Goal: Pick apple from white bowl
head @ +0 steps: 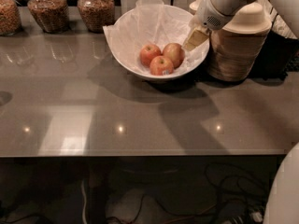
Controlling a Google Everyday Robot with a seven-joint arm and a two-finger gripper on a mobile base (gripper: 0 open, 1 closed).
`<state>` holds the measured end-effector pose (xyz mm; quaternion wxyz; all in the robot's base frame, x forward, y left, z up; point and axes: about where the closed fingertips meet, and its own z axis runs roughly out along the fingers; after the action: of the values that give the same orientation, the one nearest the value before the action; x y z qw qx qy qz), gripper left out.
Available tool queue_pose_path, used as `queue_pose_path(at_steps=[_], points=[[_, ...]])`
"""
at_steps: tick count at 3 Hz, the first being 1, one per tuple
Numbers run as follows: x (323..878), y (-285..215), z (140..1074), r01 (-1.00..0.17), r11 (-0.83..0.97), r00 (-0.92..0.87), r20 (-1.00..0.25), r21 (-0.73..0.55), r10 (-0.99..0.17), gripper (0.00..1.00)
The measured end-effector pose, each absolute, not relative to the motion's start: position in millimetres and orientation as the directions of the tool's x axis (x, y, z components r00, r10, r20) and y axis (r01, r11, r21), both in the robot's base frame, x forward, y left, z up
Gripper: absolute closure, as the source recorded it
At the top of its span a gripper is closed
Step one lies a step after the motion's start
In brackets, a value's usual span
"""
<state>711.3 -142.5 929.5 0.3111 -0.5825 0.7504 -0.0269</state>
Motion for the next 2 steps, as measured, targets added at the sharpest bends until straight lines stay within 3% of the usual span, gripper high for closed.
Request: queue_pose_path(at_steps=[2], points=[[706.9,-116.9,916.7,-0.884,0.297,-0.098,-0.476,-0.362,-0.874,0.39]])
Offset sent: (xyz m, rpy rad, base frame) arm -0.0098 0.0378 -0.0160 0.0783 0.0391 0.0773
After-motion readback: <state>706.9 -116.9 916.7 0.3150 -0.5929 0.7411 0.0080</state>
